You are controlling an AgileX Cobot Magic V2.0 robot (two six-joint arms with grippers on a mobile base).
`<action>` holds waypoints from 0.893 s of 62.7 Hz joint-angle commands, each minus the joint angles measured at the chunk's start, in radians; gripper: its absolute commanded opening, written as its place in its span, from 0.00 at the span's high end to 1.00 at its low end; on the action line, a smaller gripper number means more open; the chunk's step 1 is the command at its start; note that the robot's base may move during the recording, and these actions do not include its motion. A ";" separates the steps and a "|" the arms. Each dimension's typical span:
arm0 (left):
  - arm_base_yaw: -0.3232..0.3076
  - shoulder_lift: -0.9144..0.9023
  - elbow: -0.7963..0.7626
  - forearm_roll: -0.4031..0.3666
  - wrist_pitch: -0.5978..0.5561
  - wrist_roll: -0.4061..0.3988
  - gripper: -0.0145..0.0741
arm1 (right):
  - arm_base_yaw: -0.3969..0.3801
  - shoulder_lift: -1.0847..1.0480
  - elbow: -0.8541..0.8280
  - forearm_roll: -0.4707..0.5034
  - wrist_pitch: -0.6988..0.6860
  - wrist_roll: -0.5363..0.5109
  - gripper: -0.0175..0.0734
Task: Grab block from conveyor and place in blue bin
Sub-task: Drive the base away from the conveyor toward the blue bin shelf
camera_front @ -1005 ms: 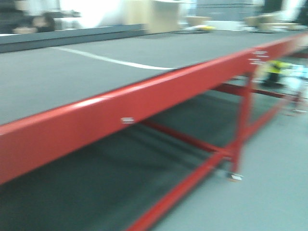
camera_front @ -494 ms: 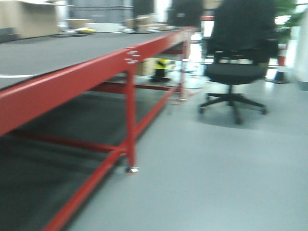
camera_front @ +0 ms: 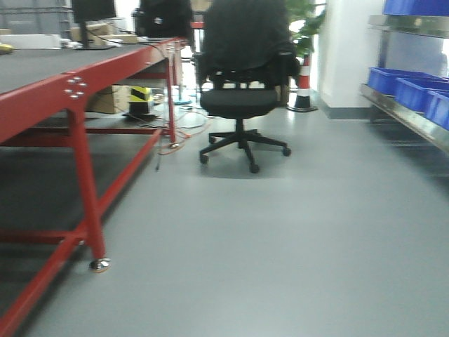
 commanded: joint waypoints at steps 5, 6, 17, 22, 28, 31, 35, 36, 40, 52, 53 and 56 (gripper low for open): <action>-0.003 -0.002 -0.001 -0.006 -0.024 -0.003 0.96 | -0.002 -0.003 0.005 -0.003 -0.015 -0.004 0.99; -0.003 -0.002 -0.001 -0.006 -0.024 -0.003 0.96 | -0.002 -0.003 0.005 -0.003 -0.015 -0.004 0.99; -0.003 -0.002 -0.001 -0.006 -0.024 -0.003 0.96 | -0.002 -0.003 0.005 -0.003 -0.015 -0.004 0.99; -0.003 -0.002 -0.001 -0.006 -0.024 -0.003 0.96 | -0.002 -0.003 0.005 -0.003 -0.015 -0.004 0.99; -0.003 -0.002 -0.001 -0.006 -0.024 -0.003 0.96 | -0.002 -0.003 0.005 -0.003 -0.015 -0.004 0.99; -0.003 -0.002 -0.001 -0.006 -0.024 -0.003 0.96 | -0.002 -0.003 0.005 -0.003 -0.015 -0.004 0.99; -0.003 -0.002 -0.001 -0.006 -0.024 -0.003 0.96 | -0.002 -0.003 0.005 -0.003 -0.015 -0.004 0.99; -0.003 -0.002 -0.001 -0.006 -0.024 -0.003 0.96 | -0.002 -0.003 0.005 -0.003 -0.015 -0.004 0.99; -0.003 -0.002 -0.001 -0.006 -0.024 -0.003 0.96 | -0.002 -0.003 0.005 -0.003 -0.015 -0.004 0.99; -0.003 -0.002 -0.001 -0.006 -0.024 -0.003 0.96 | -0.002 -0.003 0.005 -0.003 -0.015 -0.004 0.99; -0.003 -0.002 -0.001 -0.006 -0.024 -0.003 0.96 | -0.002 -0.003 0.005 -0.003 -0.015 -0.004 0.99; -0.003 -0.002 -0.001 -0.006 -0.024 -0.003 0.96 | -0.002 -0.003 0.005 -0.003 -0.015 -0.004 0.99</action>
